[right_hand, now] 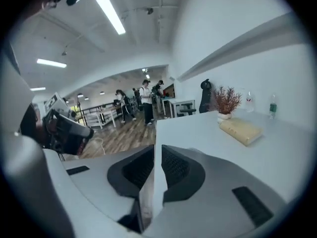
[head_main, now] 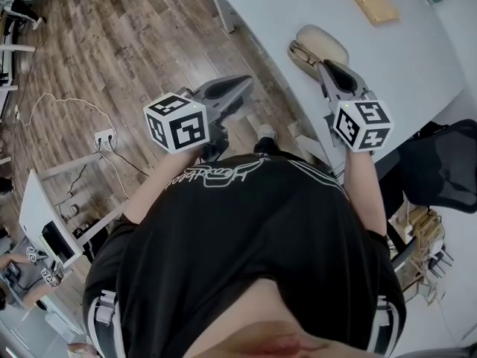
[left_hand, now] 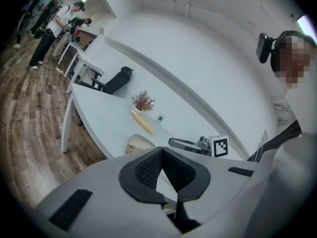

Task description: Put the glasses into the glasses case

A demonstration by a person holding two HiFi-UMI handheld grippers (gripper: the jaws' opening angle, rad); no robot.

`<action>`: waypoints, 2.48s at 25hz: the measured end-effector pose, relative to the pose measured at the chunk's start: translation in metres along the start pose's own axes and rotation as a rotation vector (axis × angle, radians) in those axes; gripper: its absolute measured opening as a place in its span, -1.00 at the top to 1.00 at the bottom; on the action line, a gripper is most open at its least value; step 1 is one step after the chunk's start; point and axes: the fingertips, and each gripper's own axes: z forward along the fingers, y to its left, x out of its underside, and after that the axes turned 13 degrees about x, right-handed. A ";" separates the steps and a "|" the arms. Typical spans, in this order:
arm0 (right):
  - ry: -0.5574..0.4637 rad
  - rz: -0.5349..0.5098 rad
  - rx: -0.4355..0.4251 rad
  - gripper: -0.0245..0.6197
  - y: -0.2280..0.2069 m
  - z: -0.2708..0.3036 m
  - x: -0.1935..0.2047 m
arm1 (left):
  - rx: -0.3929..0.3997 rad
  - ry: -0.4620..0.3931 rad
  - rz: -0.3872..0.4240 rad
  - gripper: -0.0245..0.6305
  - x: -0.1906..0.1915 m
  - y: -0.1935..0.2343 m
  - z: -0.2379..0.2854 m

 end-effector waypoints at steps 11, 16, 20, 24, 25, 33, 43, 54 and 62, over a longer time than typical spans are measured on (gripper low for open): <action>-0.197 0.123 -0.116 0.89 0.070 -0.105 -0.017 | 0.064 -0.016 0.076 0.91 0.022 -0.070 -0.040; -0.252 0.124 -0.116 0.89 0.108 -0.160 -0.015 | 0.114 0.002 0.127 0.91 0.036 -0.111 -0.067; -0.264 0.137 -0.094 0.89 0.129 -0.199 -0.003 | 0.143 0.019 0.167 0.91 0.052 -0.140 -0.082; -0.278 0.163 -0.088 0.89 0.149 -0.231 0.003 | 0.174 0.032 0.201 0.91 0.064 -0.167 -0.094; -0.281 0.168 -0.087 0.89 0.155 -0.238 0.005 | 0.181 0.034 0.207 0.91 0.067 -0.173 -0.098; -0.289 0.232 -0.063 0.89 0.174 -0.279 0.030 | 0.217 0.065 0.222 0.91 0.097 -0.203 -0.107; -0.296 0.302 -0.085 0.89 0.192 -0.309 0.050 | 0.244 0.095 0.227 0.91 0.122 -0.225 -0.113; -0.258 0.361 -0.068 0.89 0.198 -0.320 0.071 | 0.264 0.118 0.223 0.91 0.141 -0.239 -0.116; -0.241 0.385 -0.080 0.89 0.210 -0.321 0.078 | 0.277 0.139 0.211 0.91 0.148 -0.237 -0.120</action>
